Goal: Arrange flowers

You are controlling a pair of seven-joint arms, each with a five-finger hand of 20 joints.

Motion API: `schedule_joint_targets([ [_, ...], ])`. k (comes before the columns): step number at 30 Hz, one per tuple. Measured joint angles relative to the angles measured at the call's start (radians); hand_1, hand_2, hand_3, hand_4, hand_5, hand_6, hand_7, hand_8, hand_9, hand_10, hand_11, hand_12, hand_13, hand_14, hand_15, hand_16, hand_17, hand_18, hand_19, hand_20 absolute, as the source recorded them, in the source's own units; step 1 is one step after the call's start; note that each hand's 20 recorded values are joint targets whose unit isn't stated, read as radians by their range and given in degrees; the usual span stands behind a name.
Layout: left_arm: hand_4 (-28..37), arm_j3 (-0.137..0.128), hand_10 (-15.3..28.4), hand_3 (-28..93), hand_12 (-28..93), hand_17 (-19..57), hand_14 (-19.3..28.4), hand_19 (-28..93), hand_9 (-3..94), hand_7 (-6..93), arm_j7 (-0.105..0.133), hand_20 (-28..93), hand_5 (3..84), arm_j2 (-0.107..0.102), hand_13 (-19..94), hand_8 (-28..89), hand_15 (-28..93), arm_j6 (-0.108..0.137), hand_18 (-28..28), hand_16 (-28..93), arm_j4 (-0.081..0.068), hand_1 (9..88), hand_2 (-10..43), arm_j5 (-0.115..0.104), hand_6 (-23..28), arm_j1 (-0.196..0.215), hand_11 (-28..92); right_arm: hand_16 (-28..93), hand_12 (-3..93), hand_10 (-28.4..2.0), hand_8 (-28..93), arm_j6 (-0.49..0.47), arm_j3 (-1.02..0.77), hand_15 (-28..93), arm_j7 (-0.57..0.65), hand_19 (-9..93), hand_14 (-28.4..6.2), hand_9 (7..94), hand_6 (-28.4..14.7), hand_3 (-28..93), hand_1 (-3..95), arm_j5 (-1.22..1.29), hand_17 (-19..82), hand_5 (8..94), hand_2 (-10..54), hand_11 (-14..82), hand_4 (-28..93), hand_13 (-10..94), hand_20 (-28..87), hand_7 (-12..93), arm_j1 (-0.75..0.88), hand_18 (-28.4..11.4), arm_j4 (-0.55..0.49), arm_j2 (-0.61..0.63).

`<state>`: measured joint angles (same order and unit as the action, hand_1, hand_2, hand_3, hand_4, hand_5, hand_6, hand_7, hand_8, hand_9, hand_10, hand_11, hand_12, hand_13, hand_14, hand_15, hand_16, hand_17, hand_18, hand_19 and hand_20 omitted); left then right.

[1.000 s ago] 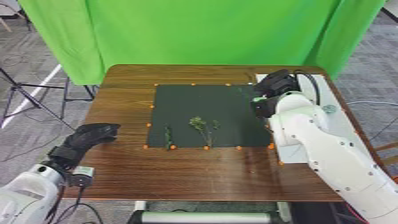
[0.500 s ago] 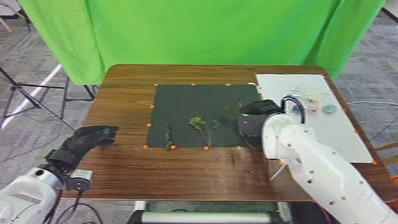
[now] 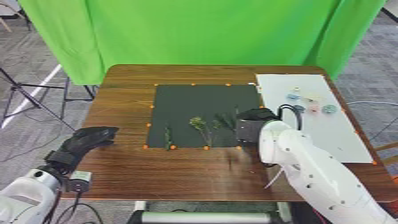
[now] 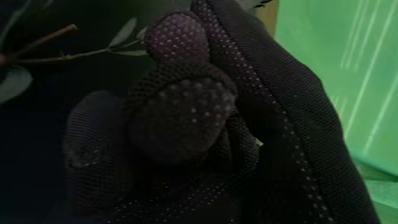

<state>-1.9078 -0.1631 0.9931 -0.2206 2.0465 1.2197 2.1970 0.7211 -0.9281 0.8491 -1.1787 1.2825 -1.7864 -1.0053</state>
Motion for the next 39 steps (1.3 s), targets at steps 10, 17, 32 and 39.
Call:
schedule_joint_targets([
  [10,-18.8,-0.009,15.9,57,10,5.7,19.9,13,37.5,13.8,0.000,12,41.5,-0.003,34,-6,17,0.000,15.1,-3,0.005,30.1,1.0,-0.001,4.7,0.013,16,24,41.9,-13.4,9,0.012,0.013,53,0.004,76,-0.4,88.8,-9.3,47,70.9,-0.013,78,67.6,-9.5,27.3,2,94,46,47,0.006,-3.0,-0.016,0.006],
  [17,-18.7,-0.012,15.9,57,10,5.6,19.9,13,37.5,13.7,0.000,12,41.4,-0.004,34,-6,17,0.000,15.2,-3,0.007,30.1,1.1,-0.001,4.7,0.018,16,24,41.5,-13.3,9,0.013,0.004,53,0.003,76,-0.4,88.9,-9.2,47,70.1,-0.014,78,67.4,-9.5,27.5,3,94,46,48,0.026,-3.1,-0.035,0.015],
  [32,-18.5,-0.015,15.9,57,10,5.3,19.8,13,37.3,13.6,-0.003,12,41.2,-0.006,33,-6,17,-0.004,15.3,-3,0.007,29.9,0.7,-0.002,4.7,0.019,16,23,40.3,-13.1,12,0.024,0.001,53,-0.013,74,-0.8,88.7,-7.5,51,64.8,-0.001,78,64.4,-9.5,28.4,3,94,48,52,0.045,-3.3,-0.052,0.025],
  [39,-18.4,-0.016,15.8,57,10,5.1,19.9,12,37.0,13.4,-0.004,11,41.0,-0.006,33,-6,17,-0.007,15.3,-3,0.007,30.0,0.1,-0.002,4.7,0.018,16,24,39.6,-13.2,13,0.023,0.000,52,-0.026,74,-0.8,86.7,-7.7,48,61.4,0.010,78,61.5,-9.5,30.0,5,94,49,52,0.051,-3.5,-0.058,0.030],
])
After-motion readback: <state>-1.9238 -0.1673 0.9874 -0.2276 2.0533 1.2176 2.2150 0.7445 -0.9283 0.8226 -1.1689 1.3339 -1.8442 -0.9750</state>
